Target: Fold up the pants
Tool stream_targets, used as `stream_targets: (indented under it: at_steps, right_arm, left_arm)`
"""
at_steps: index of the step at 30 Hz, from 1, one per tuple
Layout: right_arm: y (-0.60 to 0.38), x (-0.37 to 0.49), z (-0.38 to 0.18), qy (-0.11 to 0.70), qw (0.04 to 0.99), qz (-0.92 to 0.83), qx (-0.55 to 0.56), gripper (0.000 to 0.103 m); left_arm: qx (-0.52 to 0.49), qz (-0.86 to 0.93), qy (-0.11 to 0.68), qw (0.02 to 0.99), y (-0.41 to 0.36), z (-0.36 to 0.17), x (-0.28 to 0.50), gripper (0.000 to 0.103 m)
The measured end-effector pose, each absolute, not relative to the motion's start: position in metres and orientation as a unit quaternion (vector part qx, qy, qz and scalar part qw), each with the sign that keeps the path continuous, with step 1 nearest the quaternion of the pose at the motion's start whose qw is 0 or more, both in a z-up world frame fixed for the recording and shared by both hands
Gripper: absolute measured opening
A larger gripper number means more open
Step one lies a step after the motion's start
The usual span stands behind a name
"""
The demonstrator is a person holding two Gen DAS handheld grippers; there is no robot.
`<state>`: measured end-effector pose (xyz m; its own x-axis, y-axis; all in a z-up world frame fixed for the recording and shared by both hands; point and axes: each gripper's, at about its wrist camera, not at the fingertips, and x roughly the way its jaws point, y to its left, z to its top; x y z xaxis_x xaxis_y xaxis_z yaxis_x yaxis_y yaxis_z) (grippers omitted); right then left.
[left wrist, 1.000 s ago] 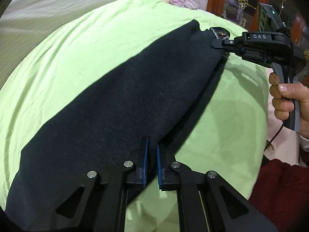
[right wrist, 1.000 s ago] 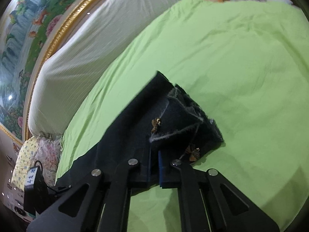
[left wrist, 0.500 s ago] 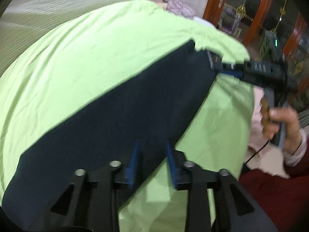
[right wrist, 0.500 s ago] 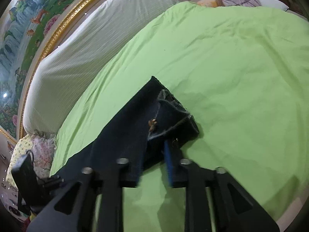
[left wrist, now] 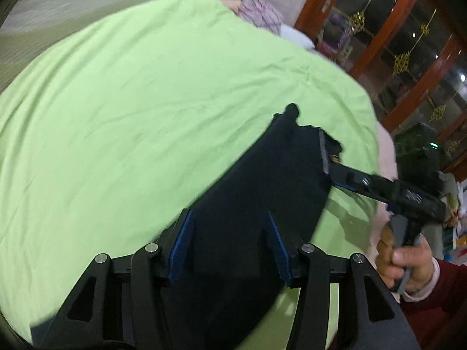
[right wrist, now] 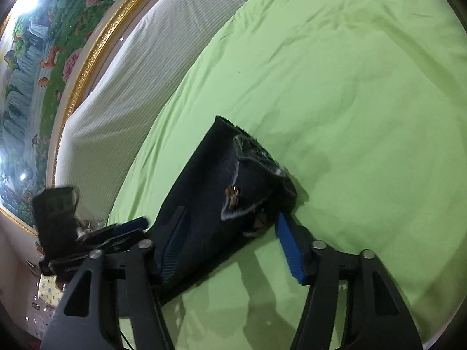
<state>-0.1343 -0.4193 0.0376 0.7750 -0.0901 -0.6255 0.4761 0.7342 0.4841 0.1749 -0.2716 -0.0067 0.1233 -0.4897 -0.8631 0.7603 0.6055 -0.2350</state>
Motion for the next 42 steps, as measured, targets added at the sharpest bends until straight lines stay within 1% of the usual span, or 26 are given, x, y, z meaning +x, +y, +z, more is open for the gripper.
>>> stream_targets:
  at_steps: [1, 2, 3, 5, 7, 9, 12, 13, 14, 15, 17, 20, 25, 29, 36, 42]
  right_arm:
    - [-0.422, -0.135, 0.034, 0.295, 0.881, -0.161, 0.333, 0.041]
    - [-0.426, -0.137, 0.031, 0.295, 0.878, -0.163, 0.339, 0.027]
    - [-0.429, -0.140, 0.029, 0.290, 0.877, -0.161, 0.348, 0.019]
    - [-0.431, -0.145, 0.027, 0.280, 0.878, -0.152, 0.358, 0.015]
    - [-0.427, -0.148, 0.028, 0.278, 0.884, -0.152, 0.345, 0.014]
    - [-0.423, -0.148, 0.029, 0.277, 0.888, -0.152, 0.333, 0.014]
    - [-0.425, -0.151, 0.027, 0.274, 0.888, -0.144, 0.340, 0.013]
    - [-0.426, -0.152, 0.026, 0.274, 0.889, -0.141, 0.339, 0.013]
    - [-0.425, -0.152, 0.026, 0.275, 0.890, -0.141, 0.334, 0.013]
    - [-0.423, -0.152, 0.026, 0.278, 0.891, -0.142, 0.329, 0.013]
    - [-0.421, -0.149, 0.027, 0.279, 0.892, -0.144, 0.324, 0.013]
    - [-0.421, -0.149, 0.028, 0.281, 0.892, -0.142, 0.325, 0.013]
    - [-0.410, -0.144, 0.041, 0.278, 0.901, -0.126, 0.307, 0.013]
    - [-0.397, -0.139, 0.060, 0.263, 0.916, -0.080, 0.294, 0.013]
    - [-0.350, -0.114, 0.090, 0.253, 0.931, 0.038, 0.262, 0.013]
    - [-0.308, -0.085, 0.089, 0.277, 0.926, 0.105, 0.233, 0.013]
  left_arm:
    - [0.138, -0.427, 0.515, 0.731, -0.280, -0.012, 0.180, 0.052]
    - [0.142, -0.429, 0.520, 0.725, -0.287, -0.014, 0.186, 0.052]
    - [0.145, -0.435, 0.524, 0.718, -0.297, -0.017, 0.192, 0.052]
    - [0.148, -0.451, 0.529, 0.704, -0.314, -0.020, 0.199, 0.052]
    - [0.148, -0.471, 0.537, 0.684, -0.330, -0.024, 0.204, 0.052]
    - [0.151, -0.482, 0.548, 0.667, -0.347, -0.033, 0.208, 0.050]
    - [0.148, -0.492, 0.561, 0.650, -0.362, -0.040, 0.213, 0.049]
    - [0.142, -0.497, 0.564, 0.644, -0.365, -0.041, 0.215, 0.046]
    - [0.134, -0.502, 0.570, 0.636, -0.367, -0.043, 0.219, 0.037]
    - [0.127, -0.506, 0.579, 0.626, -0.370, -0.045, 0.222, 0.034]
    - [0.118, -0.516, 0.586, 0.613, -0.375, -0.046, 0.224, 0.019]
    - [0.118, -0.527, 0.573, 0.617, -0.375, -0.043, 0.219, 0.013]
    - [0.076, -0.529, 0.562, 0.631, -0.362, -0.031, 0.217, 0.010]
    - [0.051, -0.534, 0.533, 0.655, -0.341, -0.002, 0.209, 0.010]
    - [0.012, -0.544, 0.469, 0.695, -0.271, 0.058, 0.188, 0.010]
    - [-0.018, -0.518, 0.441, 0.732, -0.212, 0.080, 0.168, 0.010]
